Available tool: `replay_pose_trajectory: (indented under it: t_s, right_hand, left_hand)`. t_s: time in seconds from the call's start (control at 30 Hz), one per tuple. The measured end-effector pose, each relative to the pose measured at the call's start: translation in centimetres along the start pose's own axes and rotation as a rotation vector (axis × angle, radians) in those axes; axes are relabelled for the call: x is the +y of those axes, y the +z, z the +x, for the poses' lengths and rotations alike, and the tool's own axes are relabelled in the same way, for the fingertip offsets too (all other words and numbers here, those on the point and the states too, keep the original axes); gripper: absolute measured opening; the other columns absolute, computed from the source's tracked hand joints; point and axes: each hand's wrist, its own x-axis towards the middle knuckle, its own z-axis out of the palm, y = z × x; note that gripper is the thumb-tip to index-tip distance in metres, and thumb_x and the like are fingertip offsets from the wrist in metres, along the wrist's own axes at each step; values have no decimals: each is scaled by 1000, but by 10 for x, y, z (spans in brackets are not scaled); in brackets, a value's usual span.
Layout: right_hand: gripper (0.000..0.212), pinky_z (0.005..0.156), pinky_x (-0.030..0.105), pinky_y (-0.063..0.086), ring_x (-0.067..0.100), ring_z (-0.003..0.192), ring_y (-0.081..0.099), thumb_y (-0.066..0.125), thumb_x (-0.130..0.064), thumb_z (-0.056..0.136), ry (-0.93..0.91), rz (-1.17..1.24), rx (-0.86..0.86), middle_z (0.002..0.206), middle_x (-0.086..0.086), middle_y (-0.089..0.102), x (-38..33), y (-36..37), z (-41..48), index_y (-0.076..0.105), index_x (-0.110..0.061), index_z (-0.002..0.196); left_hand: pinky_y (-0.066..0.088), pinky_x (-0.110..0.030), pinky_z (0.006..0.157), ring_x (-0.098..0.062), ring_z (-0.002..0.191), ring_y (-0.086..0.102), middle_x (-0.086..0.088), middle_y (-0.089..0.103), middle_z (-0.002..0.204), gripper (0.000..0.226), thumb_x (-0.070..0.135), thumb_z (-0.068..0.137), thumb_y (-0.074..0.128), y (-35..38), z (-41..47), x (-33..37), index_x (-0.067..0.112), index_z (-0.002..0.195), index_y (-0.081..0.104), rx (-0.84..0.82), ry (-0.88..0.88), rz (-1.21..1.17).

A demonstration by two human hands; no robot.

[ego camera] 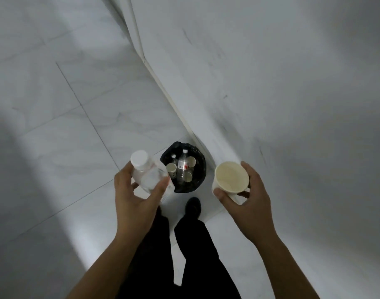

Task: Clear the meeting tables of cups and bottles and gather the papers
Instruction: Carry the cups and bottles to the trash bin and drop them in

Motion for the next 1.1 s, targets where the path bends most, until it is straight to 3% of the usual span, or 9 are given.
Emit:
replay_pose_trajectory:
  t_s: [0.07,0.23,0.3,0.4,0.53,0.67,0.77,0.9,1.1]
  right_hand:
    - [84,92,23,51,-1,118,52,86,-44,70,44,-14,-27,136,-17,49,27,28,33,43,-33,142]
    - [80,89,32,55,7,112,52,91,-34,67,156,-99,-13,126,-12,46,127,120,104,44,-32,132]
    - [80,89,40,57,8,109,51,91,-34,67,194,-137,-32,125,-6,48,171,157,128,46,-26,132]
    - [81,88,45,57,12,113,53,88,-38,67,260,-144,-69,127,-2,49,233,208,160,46,-24,134]
    - [92,104,46,49,22,131,49,82,-39,77,311,-170,-93,146,3,45,303,261,194,31,-19,151]
    - [93,103,30,41,22,135,45,79,-36,82,359,-184,-143,150,5,42,353,295,225,25,-15,155]
    - [93,100,32,41,25,134,46,77,-40,83,380,-220,-219,148,8,44,384,310,240,24,-14,155]
    - [94,105,34,41,26,136,45,74,-37,86,405,-256,-230,150,12,43,402,310,238,18,-13,158]
    - [77,104,29,35,23,139,42,59,-41,96,355,-300,-276,154,9,38,352,274,205,19,-17,158]
  left_hand:
    - [50,-24,90,-12,117,58,11,52,128,71,62,64,78,24,33,-33,43,124,46,20,-73,1]
    - [48,-3,70,-7,110,61,5,58,126,73,44,70,81,82,112,-139,22,132,48,-9,-214,28]
    - [51,-8,71,-3,106,60,12,58,119,67,37,74,83,101,135,-184,25,129,47,-27,-217,91]
    - [58,-31,80,-6,99,64,14,60,114,67,42,75,83,127,162,-248,26,129,46,-62,-230,192]
    - [56,-36,78,-13,89,65,6,60,111,73,40,76,82,172,190,-320,16,130,39,-122,-227,321]
    - [55,-41,79,-24,97,64,0,61,111,65,45,78,77,218,217,-381,15,123,40,-209,-244,446]
    - [50,-46,97,-29,118,56,-8,55,134,74,46,85,69,240,233,-416,15,144,36,-277,-206,555]
    - [40,-46,105,-33,134,44,-16,44,148,83,40,93,62,239,229,-435,10,156,17,-430,-275,660]
    - [39,-49,109,-31,135,43,-11,44,150,60,36,99,51,175,174,-391,13,152,32,-394,-176,645]
